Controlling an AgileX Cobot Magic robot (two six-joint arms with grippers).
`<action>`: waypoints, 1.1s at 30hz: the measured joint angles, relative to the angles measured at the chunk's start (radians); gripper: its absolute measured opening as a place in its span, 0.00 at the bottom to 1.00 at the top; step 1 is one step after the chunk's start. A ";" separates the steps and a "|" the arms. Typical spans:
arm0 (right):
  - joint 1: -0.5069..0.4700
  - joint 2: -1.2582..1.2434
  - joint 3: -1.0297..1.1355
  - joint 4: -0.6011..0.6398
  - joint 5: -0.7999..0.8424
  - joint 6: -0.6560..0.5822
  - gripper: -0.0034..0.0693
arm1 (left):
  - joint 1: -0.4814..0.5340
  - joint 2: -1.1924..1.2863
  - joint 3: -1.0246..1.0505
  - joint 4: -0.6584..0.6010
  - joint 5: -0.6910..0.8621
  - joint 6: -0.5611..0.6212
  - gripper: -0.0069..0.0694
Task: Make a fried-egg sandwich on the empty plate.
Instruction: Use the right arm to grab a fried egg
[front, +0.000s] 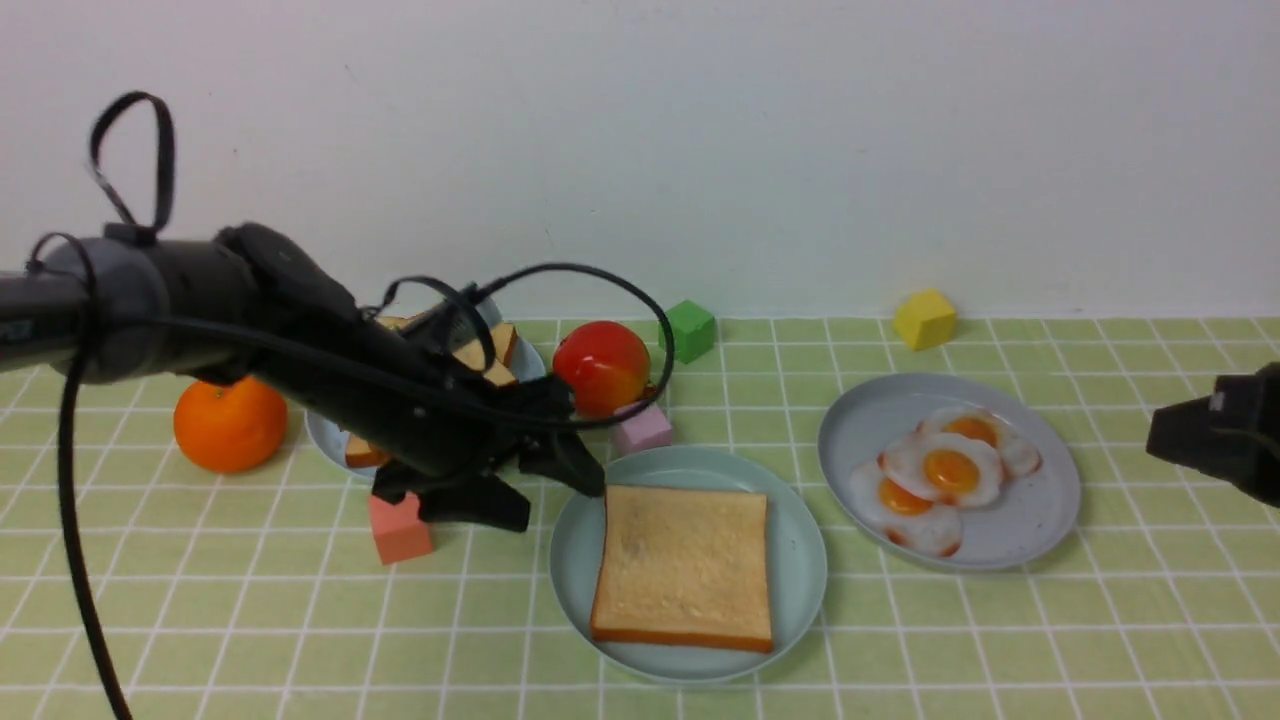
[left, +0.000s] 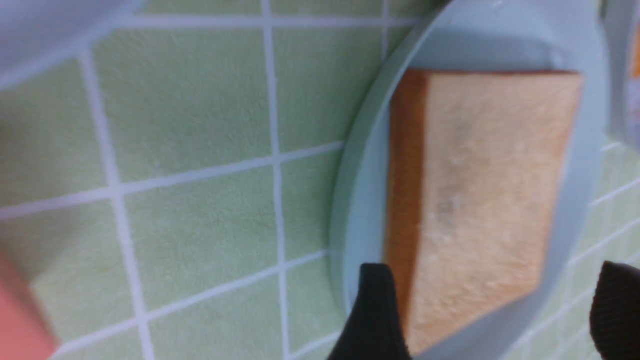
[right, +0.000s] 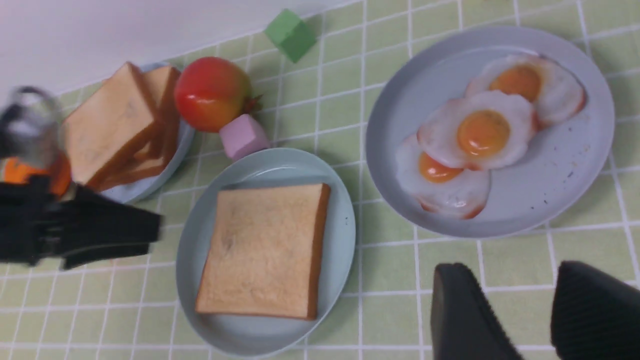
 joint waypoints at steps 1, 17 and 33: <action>0.000 0.042 0.000 0.002 -0.028 0.031 0.45 | 0.023 -0.027 -0.022 0.000 0.050 0.001 0.83; -0.139 0.490 -0.104 0.393 -0.080 -0.086 0.64 | -0.289 -0.368 0.046 0.074 0.054 0.179 0.10; -0.200 0.847 -0.136 1.118 0.049 -0.755 0.65 | -0.328 -0.365 0.077 0.165 -0.091 0.061 0.07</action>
